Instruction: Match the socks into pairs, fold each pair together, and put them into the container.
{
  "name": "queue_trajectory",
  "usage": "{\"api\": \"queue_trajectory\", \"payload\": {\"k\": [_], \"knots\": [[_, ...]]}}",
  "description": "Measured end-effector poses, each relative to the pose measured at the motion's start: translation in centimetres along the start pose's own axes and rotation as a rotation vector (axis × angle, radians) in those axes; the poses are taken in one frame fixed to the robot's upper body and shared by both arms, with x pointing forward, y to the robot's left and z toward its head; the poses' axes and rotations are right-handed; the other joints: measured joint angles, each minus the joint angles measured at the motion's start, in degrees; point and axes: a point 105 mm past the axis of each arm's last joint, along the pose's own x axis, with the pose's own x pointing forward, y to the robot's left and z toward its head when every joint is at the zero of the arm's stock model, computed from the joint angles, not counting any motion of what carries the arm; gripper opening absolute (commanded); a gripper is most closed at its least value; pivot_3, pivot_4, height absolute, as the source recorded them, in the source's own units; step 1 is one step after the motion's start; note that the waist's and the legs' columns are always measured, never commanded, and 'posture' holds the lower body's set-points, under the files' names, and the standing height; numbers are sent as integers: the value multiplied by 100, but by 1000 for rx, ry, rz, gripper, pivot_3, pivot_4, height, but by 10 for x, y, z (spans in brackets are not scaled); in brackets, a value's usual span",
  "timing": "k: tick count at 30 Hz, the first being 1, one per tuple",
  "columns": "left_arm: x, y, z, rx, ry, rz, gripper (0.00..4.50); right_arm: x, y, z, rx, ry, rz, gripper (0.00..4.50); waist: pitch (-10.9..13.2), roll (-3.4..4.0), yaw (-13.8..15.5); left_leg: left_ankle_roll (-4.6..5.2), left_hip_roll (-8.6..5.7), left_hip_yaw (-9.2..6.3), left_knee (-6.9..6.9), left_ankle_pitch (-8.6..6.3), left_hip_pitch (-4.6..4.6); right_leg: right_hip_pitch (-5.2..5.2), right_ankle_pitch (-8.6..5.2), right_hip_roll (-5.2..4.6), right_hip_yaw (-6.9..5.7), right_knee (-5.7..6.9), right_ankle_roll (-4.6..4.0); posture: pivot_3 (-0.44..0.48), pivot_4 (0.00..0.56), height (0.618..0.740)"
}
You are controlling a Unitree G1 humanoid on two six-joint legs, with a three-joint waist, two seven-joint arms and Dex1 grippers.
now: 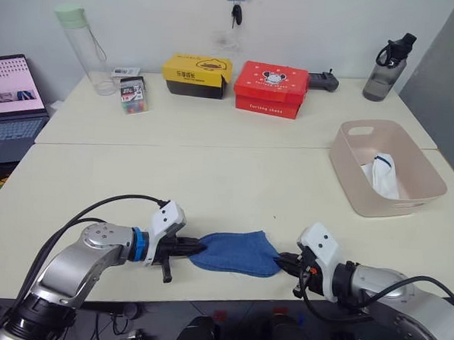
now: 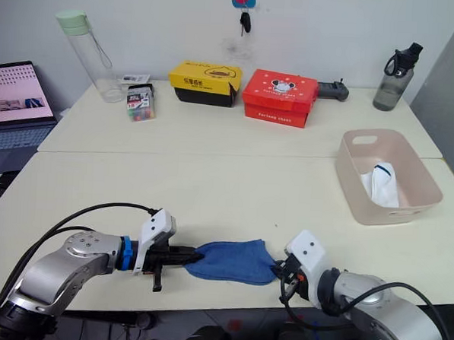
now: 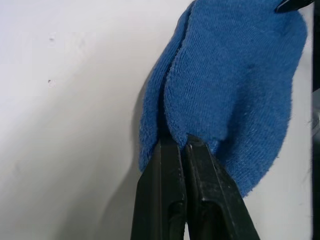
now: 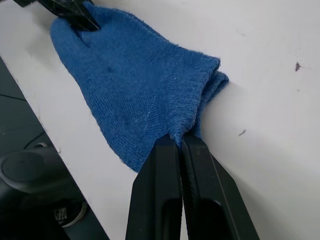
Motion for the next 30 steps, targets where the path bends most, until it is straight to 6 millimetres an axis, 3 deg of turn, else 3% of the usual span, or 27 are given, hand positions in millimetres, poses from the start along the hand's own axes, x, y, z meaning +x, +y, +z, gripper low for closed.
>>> {"api": "queue_trajectory", "payload": {"k": [3,6,10,13,16,18,21,22,24,30], "knots": [[2,3,0,-4,-4,2,16,3,3,-4,6,15,16,0,0,0,4,0,-1,0,1,0,-1,1,0,-1,0,-1,0,0,150,726],[1,2,0,-14,5,-11,688,3,3,-4,8,15,13,778,-1,-1,2,0,0,-1,1,0,0,1,0,0,0,0,0,0,150,726],[-5,-1,0,-24,18,-42,1894,-1,-1,-6,16,4,-7,2162,0,-1,1,0,0,-1,0,0,0,1,0,0,0,-1,0,0,150,726],[-10,1,3,-21,2,-28,2854,-5,-9,11,93,-122,-54,3224,0,-1,1,0,3,-5,-1,0,0,0,0,2,-3,1,0,0,150,726],[-24,6,14,2,-6,-20,2859,-11,-12,31,143,-247,-76,4248,1,1,-1,0,-1,-4,-1,0,0,1,0,0,0,0,0,0,150,726],[-29,8,24,26,-29,-16,2859,-12,-11,37,138,-273,-76,4248,1,0,10,0,-1,-6,0,0,-1,2,0,0,-3,-3,0,0,150,726],[-28,6,57,100,-135,-47,2859,-9,-5,53,62,-303,-55,4248,1,0,10,0,-1,-7,2,0,0,2,0,0,-5,-1,0,0,150,726],[-29,5,65,118,-155,-57,2678,-8,-3,56,41,-309,-49,4059,1,0,-1,0,-1,-6,0,0,0,1,0,0,-4,-2,0,0,150,726],[-28,1,71,145,-157,-96,2278,-5,-3,57,10,-301,-48,3658,1,0,-17,0,0,-4,-3,0,-1,-1,0,1,-4,-3,0,0,150,726],[-6,-26,44,217,-14,-316,347,18,2,50,-115,-230,30,1504,1,1,-24,0,1,-3,-2,0,3,0,0,2,-5,0,0,0,150,726]]}}
